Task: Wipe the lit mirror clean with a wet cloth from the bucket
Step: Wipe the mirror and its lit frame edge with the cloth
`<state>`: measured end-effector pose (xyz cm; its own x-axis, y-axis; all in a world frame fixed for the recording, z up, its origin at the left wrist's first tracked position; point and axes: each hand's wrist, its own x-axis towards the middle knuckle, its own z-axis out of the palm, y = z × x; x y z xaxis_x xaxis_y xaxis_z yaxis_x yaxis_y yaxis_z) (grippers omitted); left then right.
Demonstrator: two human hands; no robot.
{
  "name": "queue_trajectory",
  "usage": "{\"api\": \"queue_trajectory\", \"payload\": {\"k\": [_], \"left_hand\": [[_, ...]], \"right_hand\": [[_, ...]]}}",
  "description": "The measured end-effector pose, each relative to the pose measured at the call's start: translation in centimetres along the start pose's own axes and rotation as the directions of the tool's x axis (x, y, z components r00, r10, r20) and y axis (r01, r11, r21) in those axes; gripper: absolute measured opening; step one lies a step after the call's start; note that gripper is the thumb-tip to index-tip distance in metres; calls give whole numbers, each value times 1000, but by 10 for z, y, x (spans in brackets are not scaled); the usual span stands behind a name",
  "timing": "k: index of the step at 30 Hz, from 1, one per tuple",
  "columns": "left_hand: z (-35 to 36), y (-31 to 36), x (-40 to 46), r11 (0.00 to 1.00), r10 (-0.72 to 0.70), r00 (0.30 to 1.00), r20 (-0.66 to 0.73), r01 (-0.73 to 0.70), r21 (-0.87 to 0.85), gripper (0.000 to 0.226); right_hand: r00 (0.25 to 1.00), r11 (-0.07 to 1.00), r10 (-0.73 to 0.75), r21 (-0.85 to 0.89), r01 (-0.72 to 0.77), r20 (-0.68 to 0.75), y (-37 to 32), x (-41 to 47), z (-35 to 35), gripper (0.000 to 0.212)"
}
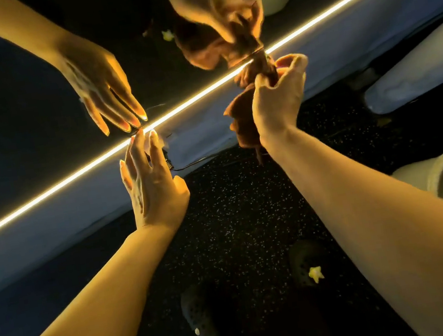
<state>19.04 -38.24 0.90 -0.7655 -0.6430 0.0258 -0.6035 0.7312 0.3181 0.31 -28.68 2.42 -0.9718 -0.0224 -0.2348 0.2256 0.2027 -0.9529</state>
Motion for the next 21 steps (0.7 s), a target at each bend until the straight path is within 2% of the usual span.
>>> {"api": "queue_trajectory", "payload": {"k": [1, 2, 4, 5, 6, 7, 9, 10, 13, 14, 15, 17, 19, 21], "left_hand": [[1, -3, 0, 1000, 23, 1000, 6, -23, -2, 85], [1, -5, 0, 999, 45, 999, 13, -45, 0, 84], [-1, -14, -2, 998, 63, 998, 16, -63, -1, 82], [-2, -18, -3, 998, 64, 998, 14, -64, -5, 82], [-5, -23, -5, 998, 66, 998, 17, -66, -8, 81], [-7, -29, -7, 997, 70, 997, 23, -70, -11, 81], [-12, -42, -9, 996, 94, 995, 33, -94, -10, 82], [-15, -49, -9, 993, 116, 993, 37, -116, -5, 82], [-21, -68, -8, 986, 168, 985, 37, -168, 20, 84], [-22, -73, -9, 985, 171, 984, 43, -172, 22, 84], [-23, -77, -10, 985, 169, 984, 50, -170, 22, 83], [-26, -86, -13, 986, 166, 985, 56, -167, 23, 82], [-27, -93, -16, 983, 181, 982, 54, -183, 23, 81], [-28, -98, -17, 980, 196, 979, 50, -198, 20, 81]], "right_hand": [[1000, 1000, -7, 31, 8, -30, -2, 0, 0, 19], [999, 999, -32, 22, 31, 21, 0, -3, 1, 16], [967, 994, -58, -80, 80, 248, 11, -17, 11, 16], [947, 985, -54, -136, 102, 318, 15, -26, 15, 20], [947, 980, -67, -156, 121, 315, 18, -32, 18, 25], [970, 982, -82, -145, 118, 231, 18, -34, 21, 27], [997, 996, -56, -67, 59, 49, 18, -34, 28, 17], [999, 999, -25, -34, 27, 43, 19, -37, 32, 14], [953, 1000, -1, -29, 11, 304, 26, -60, 50, 23], [946, 998, -13, -57, 33, 323, 27, -69, 54, 26], [960, 996, -29, -76, 52, 280, 28, -74, 57, 26], [987, 999, -44, 24, 40, 154, 25, -82, 62, 21], [973, 994, -52, 104, 29, 224, 24, -91, 65, 17], [921, 998, -62, 14, 62, 385, 27, -102, 67, 21]]}}
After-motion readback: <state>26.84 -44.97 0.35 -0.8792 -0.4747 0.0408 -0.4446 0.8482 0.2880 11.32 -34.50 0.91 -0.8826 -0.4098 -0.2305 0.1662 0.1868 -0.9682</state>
